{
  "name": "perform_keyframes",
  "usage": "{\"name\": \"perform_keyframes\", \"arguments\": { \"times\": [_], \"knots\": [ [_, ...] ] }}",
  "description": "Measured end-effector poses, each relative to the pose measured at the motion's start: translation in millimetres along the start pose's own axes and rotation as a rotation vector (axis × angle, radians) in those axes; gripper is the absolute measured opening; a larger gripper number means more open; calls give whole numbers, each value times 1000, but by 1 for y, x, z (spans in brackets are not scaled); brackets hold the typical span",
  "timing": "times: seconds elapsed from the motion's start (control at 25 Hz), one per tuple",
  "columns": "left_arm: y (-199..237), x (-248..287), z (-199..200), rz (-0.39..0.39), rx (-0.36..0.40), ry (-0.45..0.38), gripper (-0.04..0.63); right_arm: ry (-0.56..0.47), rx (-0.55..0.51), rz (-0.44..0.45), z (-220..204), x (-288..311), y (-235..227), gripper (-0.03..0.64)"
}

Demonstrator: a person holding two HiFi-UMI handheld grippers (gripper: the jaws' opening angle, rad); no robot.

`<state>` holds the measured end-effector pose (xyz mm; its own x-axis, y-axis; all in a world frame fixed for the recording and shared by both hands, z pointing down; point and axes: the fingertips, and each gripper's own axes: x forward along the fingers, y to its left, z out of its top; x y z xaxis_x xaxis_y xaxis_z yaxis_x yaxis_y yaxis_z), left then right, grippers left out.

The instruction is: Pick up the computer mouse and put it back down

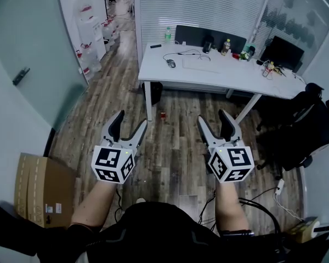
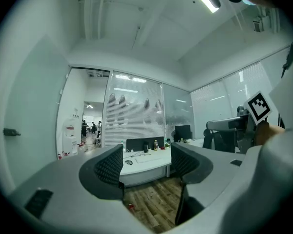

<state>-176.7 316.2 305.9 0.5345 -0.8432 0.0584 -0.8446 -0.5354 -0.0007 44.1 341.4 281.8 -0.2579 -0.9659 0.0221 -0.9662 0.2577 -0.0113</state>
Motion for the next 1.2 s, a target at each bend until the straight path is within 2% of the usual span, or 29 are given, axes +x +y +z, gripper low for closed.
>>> {"name": "perform_keyframes", "arguments": {
  "times": [0.2,0.6,1.08,1.2],
  "knots": [
    [0,3,2,18,-5,-10,321,0,-15,4,2,1,-5,333],
    [-19,12,4,32,16,-13,321,-6,2,30,0,1,-23,341],
    [-49,24,-8,44,38,18,325,-17,-14,96,-6,-6,-44,359],
    [-48,31,-12,48,50,31,325,-14,10,102,-12,3,-51,360]
  ]
}}
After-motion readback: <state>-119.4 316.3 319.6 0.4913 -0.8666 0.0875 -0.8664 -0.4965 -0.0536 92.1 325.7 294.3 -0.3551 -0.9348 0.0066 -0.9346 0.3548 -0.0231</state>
